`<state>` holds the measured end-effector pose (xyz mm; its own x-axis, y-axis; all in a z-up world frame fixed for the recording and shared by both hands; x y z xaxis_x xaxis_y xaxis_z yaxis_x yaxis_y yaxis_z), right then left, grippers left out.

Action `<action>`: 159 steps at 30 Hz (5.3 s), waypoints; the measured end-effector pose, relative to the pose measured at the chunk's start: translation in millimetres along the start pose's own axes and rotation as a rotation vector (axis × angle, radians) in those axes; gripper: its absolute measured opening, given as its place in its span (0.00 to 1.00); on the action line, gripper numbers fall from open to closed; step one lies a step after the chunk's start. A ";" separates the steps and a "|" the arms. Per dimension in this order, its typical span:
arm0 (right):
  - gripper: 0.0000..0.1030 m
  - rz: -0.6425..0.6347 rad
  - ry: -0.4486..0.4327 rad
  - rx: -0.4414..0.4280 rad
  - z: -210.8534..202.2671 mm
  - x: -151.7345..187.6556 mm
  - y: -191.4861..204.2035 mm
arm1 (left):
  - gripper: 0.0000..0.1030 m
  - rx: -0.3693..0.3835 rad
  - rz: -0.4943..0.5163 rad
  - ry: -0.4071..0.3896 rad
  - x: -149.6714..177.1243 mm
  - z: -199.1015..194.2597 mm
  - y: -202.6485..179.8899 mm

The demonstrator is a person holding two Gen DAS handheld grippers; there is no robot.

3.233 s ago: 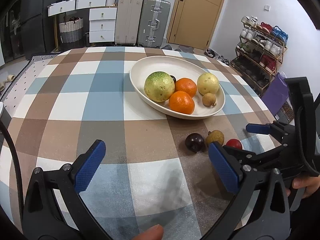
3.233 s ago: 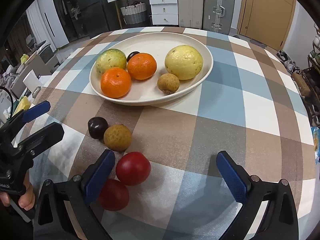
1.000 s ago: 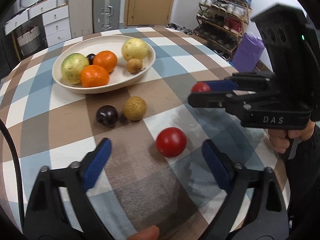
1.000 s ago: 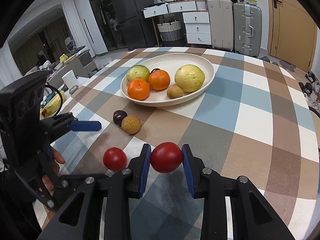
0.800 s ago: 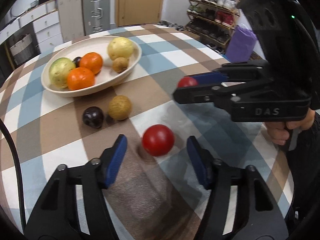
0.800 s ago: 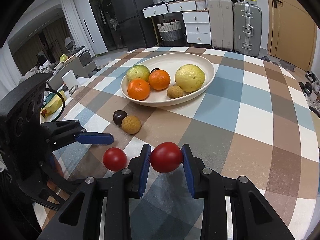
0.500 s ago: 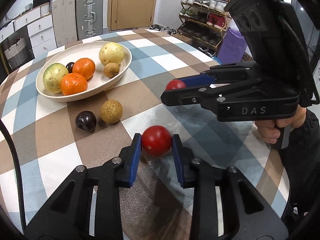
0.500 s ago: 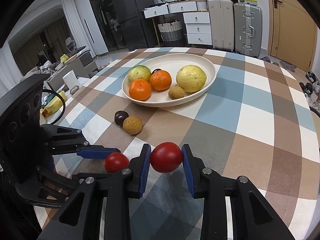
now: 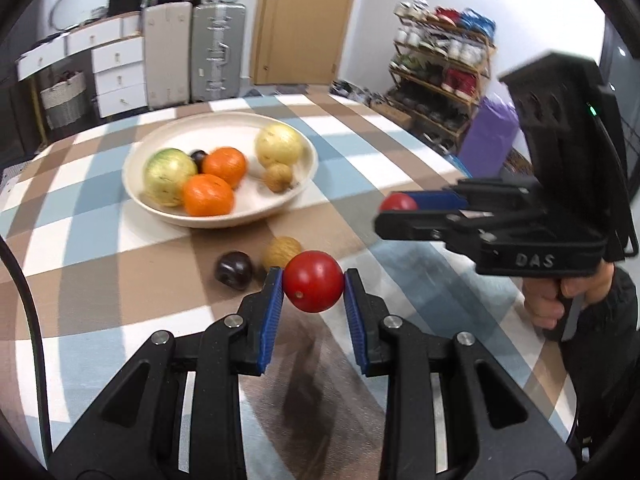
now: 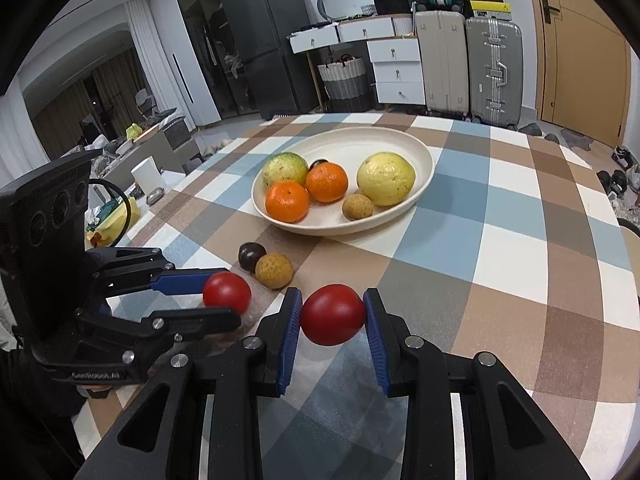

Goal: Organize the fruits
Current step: 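Carry the tomato in the left tool while the right tool carries its tomato over the plate, then open the left tool onto the plate while the right tool releases its tomato there, then withdraw both tools toward the last plum and brown round fruit, then grasp the brown round fruit with the right tool while the left tool grasps the dark plum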

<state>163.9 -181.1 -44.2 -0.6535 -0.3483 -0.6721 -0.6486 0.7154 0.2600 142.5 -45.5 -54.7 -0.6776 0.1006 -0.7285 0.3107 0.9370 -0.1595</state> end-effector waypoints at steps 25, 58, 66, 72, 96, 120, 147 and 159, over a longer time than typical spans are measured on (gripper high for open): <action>0.31 0.095 -0.127 0.055 -10.5 -57.0 -1.9 | 0.27 -0.139 -0.122 -0.118 -46.6 -24.7 58.1; 0.31 0.202 -0.111 0.092 67.6 -121.9 -26.8 | 0.27 -0.252 -0.174 -0.102 -111.5 48.2 133.3; 0.31 0.225 -0.091 0.097 86.9 -122.7 -29.5 | 0.27 -0.256 -0.182 -0.075 -106.0 64.2 140.4; 0.48 0.240 -0.131 0.101 77.1 -120.9 -31.5 | 0.38 -0.251 -0.173 -0.076 -105.0 61.6 137.4; 1.00 0.130 -0.096 0.136 32.4 -55.0 -19.1 | 1.00 -0.299 -0.129 -0.091 -42.4 -5.6 97.6; 1.00 -0.031 0.066 0.073 54.4 -18.7 16.2 | 1.00 -0.267 -0.132 -0.079 -34.3 1.3 99.3; 0.34 -0.179 0.142 0.053 78.9 -10.8 45.8 | 1.00 -0.223 -0.136 -0.001 -25.7 21.4 96.2; 0.29 -0.083 0.037 0.059 57.6 -21.4 21.5 | 1.00 -0.175 -0.086 0.048 -19.7 32.5 82.2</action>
<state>186.4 -123.4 -64.2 -0.6135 -0.4292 -0.6629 -0.6773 0.7175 0.1624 203.1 18.7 -75.2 -0.7288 0.0292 -0.6841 0.1323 0.9863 -0.0989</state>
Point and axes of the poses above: each gripper's, at about its wrist camera, not at the fingertips, and z roughly the way its jaws point, y to its left, x to its underside, the point moved 4 cm from there along z, roughly the way its jaws point, and after that the axes turned 2 degrees about z, right-handed, at the moved point
